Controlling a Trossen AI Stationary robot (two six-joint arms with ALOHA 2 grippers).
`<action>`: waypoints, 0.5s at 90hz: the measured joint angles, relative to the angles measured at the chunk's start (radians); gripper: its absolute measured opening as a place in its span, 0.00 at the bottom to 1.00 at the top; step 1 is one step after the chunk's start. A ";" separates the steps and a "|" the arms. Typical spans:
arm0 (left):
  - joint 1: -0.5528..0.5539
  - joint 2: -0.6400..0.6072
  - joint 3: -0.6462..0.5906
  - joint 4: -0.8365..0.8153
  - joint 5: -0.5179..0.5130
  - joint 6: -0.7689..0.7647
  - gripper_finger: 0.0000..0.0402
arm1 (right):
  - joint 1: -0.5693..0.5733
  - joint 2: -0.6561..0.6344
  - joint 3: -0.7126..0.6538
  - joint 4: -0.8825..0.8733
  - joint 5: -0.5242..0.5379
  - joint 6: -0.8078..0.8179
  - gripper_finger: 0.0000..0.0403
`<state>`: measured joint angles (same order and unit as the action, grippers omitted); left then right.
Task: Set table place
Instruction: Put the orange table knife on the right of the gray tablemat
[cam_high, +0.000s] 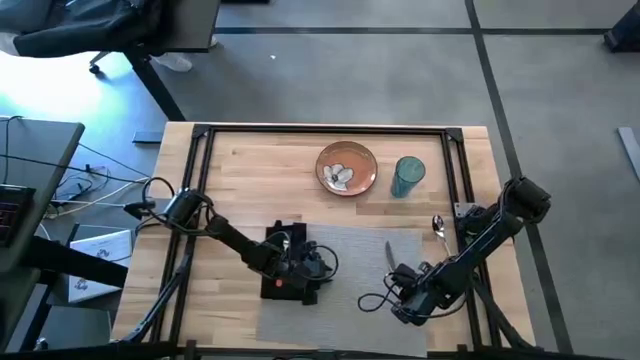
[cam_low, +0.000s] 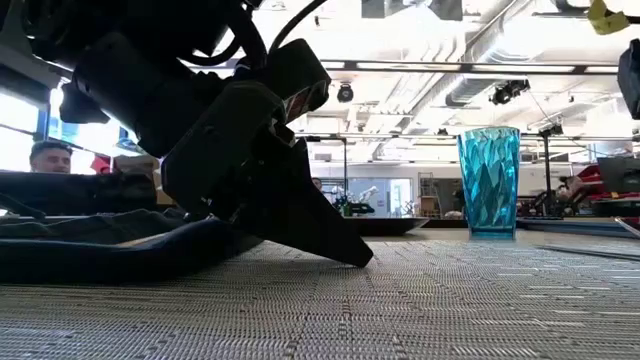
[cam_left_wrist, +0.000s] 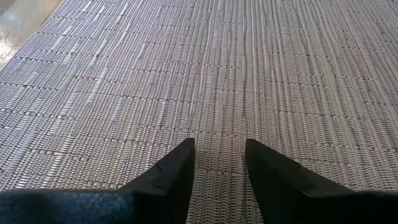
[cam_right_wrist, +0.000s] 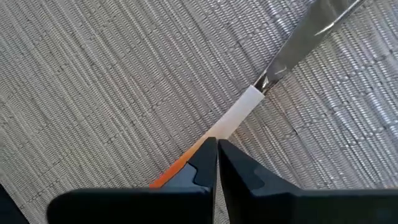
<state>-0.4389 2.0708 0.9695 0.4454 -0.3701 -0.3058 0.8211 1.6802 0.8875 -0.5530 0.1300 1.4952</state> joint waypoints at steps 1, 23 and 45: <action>0.000 0.000 0.000 0.000 0.000 0.000 0.32 | 0.000 0.000 0.000 0.001 0.000 0.000 0.00; 0.000 0.000 0.000 0.000 0.000 0.001 0.32 | -0.012 0.003 -0.001 0.062 0.008 0.010 0.00; 0.000 0.000 0.000 0.001 0.000 -0.007 0.32 | -0.042 0.002 -0.001 0.074 0.006 0.023 0.00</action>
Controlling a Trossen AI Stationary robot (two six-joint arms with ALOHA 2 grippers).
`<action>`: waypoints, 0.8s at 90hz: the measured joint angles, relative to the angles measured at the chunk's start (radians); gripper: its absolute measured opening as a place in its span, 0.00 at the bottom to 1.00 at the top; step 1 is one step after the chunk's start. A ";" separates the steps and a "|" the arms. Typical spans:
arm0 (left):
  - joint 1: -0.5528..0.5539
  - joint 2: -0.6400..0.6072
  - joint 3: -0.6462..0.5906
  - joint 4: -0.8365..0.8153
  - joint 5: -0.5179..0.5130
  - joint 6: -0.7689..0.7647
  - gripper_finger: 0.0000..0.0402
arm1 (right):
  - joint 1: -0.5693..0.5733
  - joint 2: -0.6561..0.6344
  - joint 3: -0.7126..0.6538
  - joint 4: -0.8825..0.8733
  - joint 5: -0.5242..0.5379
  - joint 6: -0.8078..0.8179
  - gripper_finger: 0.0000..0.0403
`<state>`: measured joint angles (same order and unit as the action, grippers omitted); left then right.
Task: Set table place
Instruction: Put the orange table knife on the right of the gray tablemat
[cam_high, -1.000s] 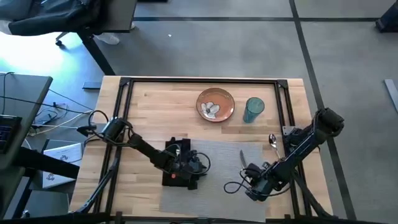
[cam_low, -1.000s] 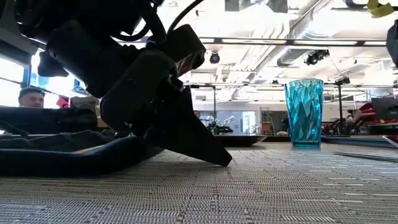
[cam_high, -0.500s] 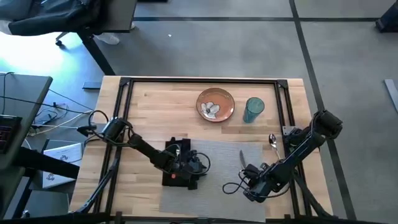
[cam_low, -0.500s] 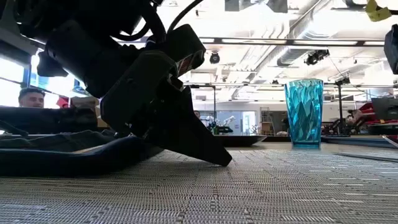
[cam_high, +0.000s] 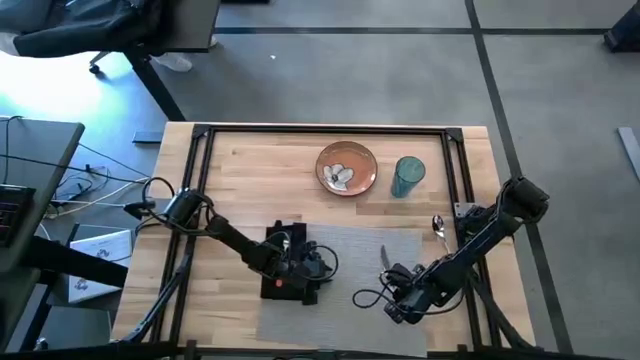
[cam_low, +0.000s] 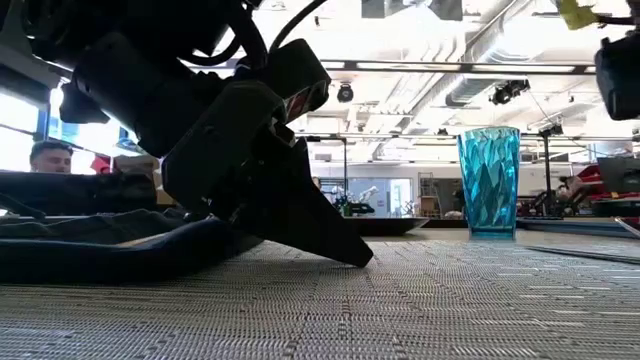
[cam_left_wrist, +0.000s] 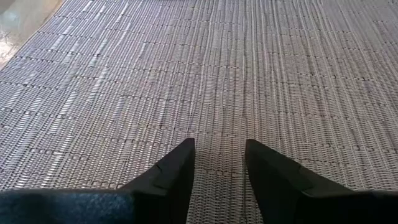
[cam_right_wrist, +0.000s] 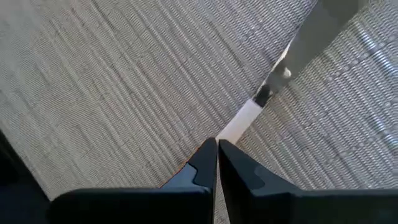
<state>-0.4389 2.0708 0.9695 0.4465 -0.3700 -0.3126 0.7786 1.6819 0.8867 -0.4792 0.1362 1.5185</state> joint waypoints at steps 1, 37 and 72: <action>0.000 0.000 0.000 0.000 0.000 0.000 0.32 | -0.001 -0.001 0.000 -0.004 -0.001 0.000 0.00; -0.001 0.000 0.000 0.000 0.002 0.000 0.32 | -0.120 -0.020 0.026 -0.137 0.135 -0.150 0.00; -0.002 0.000 0.000 0.000 0.001 0.000 0.32 | -0.254 0.006 0.013 -0.144 0.201 -0.270 0.00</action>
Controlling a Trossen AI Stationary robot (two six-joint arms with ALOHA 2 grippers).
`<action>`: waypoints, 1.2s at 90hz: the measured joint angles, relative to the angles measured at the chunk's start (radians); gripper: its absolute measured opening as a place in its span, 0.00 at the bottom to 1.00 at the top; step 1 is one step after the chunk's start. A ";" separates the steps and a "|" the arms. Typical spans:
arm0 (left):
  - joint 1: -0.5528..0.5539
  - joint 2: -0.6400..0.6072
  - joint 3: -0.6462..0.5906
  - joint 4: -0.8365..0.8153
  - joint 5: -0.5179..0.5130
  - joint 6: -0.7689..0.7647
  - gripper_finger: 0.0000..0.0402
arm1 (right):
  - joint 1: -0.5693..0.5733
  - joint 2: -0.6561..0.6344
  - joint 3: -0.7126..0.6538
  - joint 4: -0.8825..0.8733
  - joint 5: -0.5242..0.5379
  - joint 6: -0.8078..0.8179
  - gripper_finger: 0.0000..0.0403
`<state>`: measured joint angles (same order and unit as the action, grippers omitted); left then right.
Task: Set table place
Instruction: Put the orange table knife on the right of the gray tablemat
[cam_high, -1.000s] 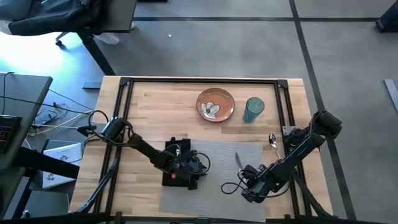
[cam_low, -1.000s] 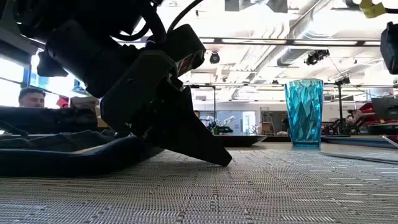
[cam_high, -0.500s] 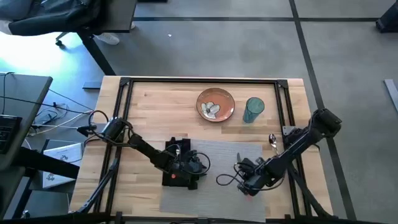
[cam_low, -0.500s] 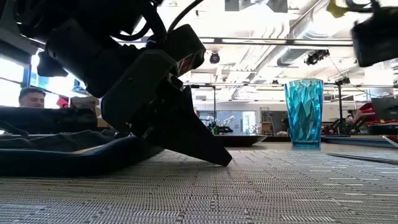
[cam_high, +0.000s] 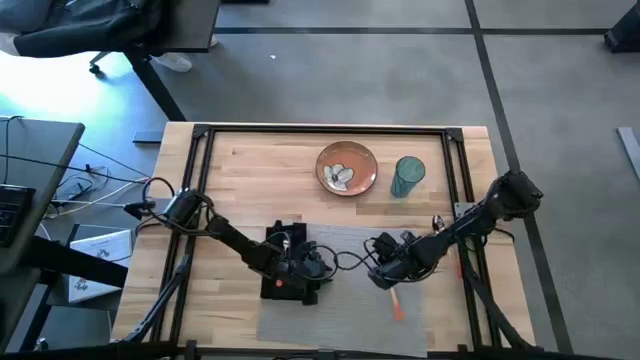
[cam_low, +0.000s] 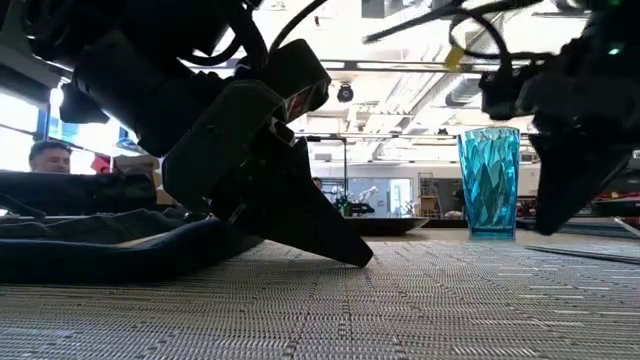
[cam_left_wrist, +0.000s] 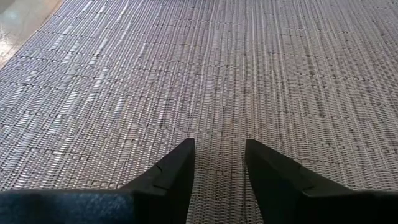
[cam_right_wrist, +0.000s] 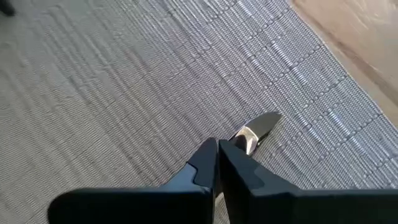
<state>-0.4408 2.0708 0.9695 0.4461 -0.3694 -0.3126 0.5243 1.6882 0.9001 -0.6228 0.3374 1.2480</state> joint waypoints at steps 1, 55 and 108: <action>0.000 0.000 0.000 0.000 0.000 0.000 0.32 | -0.002 0.001 0.000 -0.002 -0.002 0.000 0.00; 0.000 0.000 0.000 -0.006 0.003 0.000 0.32 | -0.008 0.008 0.000 -0.038 -0.026 0.009 0.00; 0.000 0.000 0.001 -0.007 0.004 0.000 0.32 | -0.008 0.031 0.008 -0.137 -0.081 0.063 0.00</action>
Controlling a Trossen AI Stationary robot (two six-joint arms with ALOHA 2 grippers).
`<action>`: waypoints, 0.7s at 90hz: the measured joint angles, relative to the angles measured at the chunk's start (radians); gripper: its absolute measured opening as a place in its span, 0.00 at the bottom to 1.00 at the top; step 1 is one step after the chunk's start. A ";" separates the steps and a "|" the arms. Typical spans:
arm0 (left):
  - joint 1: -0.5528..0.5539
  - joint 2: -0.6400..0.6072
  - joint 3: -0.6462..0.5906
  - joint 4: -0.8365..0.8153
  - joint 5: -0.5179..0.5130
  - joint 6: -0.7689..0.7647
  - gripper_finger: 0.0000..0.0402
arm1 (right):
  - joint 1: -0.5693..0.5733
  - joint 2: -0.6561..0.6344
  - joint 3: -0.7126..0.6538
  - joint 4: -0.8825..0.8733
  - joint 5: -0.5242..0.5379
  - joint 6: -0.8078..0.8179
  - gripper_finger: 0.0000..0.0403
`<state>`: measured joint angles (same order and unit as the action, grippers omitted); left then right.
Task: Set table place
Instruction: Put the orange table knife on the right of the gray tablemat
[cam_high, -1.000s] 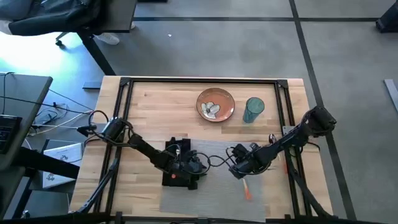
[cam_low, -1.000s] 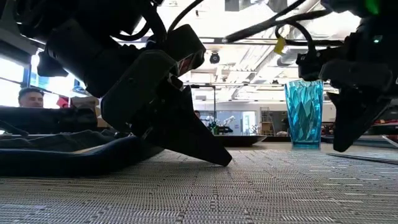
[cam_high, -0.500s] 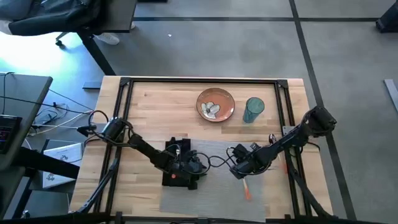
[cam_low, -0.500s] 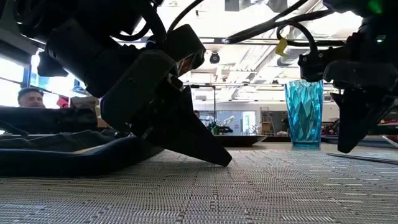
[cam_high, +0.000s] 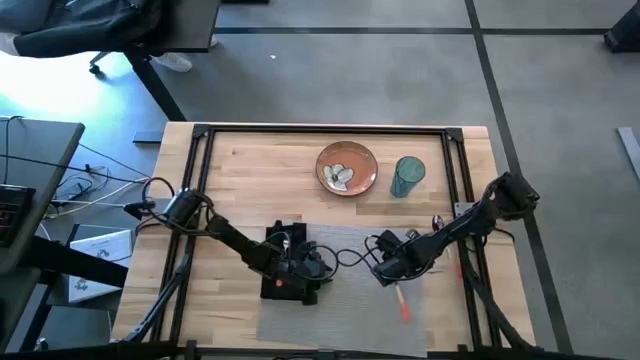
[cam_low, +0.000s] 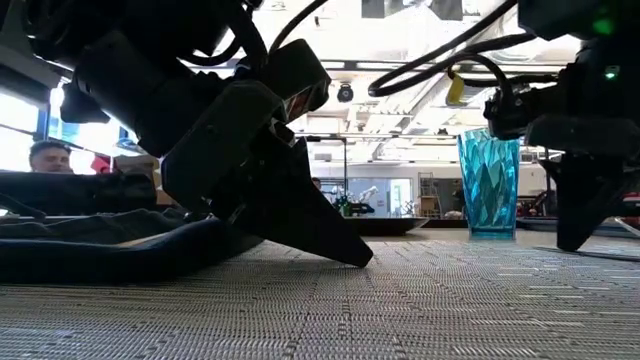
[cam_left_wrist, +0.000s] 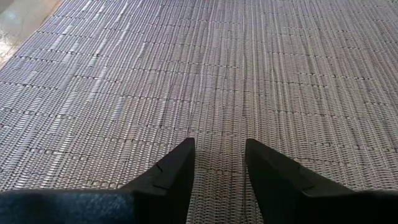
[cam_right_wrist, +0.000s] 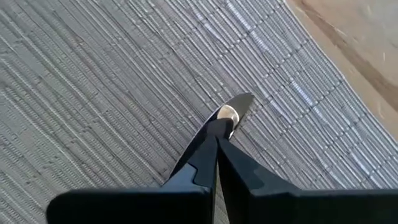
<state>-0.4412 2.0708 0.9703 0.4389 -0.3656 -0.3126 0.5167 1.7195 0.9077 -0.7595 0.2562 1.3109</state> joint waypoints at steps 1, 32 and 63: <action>0.000 0.000 0.000 0.000 0.000 0.000 0.32 | 0.000 0.000 0.000 -0.002 -0.001 0.002 0.00; 0.000 0.000 0.000 0.000 0.001 0.000 0.32 | 0.018 -0.017 0.056 -0.130 -0.073 0.018 0.00; -0.001 -0.001 0.000 -0.001 0.010 0.001 0.32 | 0.302 -0.036 0.071 -0.060 -0.294 0.274 0.00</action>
<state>-0.4423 2.0701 0.9703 0.4377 -0.3561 -0.3119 0.8189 1.6836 0.9788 -0.8200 -0.0375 1.5845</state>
